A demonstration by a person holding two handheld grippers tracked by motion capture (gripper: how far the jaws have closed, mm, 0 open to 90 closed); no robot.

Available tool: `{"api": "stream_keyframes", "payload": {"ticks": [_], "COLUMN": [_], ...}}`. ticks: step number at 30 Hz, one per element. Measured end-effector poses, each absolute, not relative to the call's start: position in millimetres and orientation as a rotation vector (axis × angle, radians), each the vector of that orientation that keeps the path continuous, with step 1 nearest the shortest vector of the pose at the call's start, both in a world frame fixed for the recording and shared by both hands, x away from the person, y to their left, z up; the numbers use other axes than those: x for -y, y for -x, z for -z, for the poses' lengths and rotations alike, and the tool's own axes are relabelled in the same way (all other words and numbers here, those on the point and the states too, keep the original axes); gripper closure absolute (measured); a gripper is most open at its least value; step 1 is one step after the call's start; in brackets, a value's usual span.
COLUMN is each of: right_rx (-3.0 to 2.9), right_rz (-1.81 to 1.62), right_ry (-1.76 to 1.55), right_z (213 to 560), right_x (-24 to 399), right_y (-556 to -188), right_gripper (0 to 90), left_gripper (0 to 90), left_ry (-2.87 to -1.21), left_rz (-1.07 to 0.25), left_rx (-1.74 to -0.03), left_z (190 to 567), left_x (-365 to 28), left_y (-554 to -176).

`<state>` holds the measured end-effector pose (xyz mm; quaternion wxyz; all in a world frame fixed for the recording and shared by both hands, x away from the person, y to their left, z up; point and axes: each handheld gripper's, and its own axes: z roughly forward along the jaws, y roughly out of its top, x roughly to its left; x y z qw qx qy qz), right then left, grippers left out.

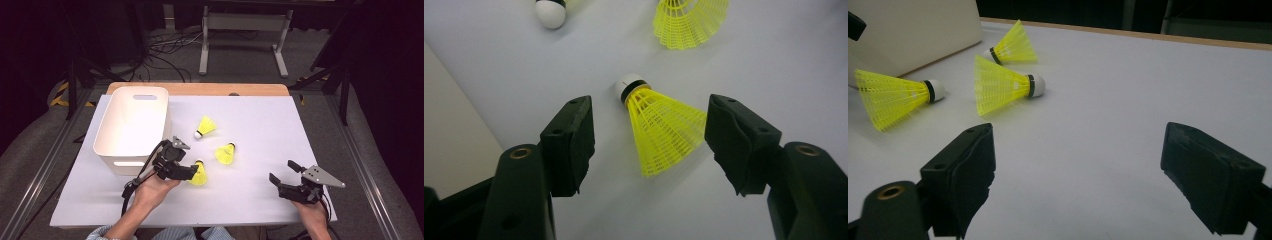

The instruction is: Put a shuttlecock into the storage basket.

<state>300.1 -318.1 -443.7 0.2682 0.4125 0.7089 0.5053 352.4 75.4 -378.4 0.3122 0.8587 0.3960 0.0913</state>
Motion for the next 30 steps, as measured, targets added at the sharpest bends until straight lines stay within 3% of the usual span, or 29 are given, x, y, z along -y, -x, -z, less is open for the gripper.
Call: {"api": "stream_keyframes", "payload": {"ticks": [23,30], "right_rx": [-1.912,-1.916], "right_rz": [-1.363,-1.373], "right_ry": [-1.112,-1.107], "right_z": [443.6,443.6], "right_x": [318.0,318.1], "right_y": [-300.1,-300.2], "right_gripper": [14.7,14.5], "left_gripper": [40.4,47.7], "left_ry": [-2.358,-2.409], "left_rz": [-0.217,-0.235], "left_rx": [-1.065,-1.067], "left_z": [404.2,409.5], "left_x": [-68.1,-64.4], "left_y": [-349.4,-350.4]}}
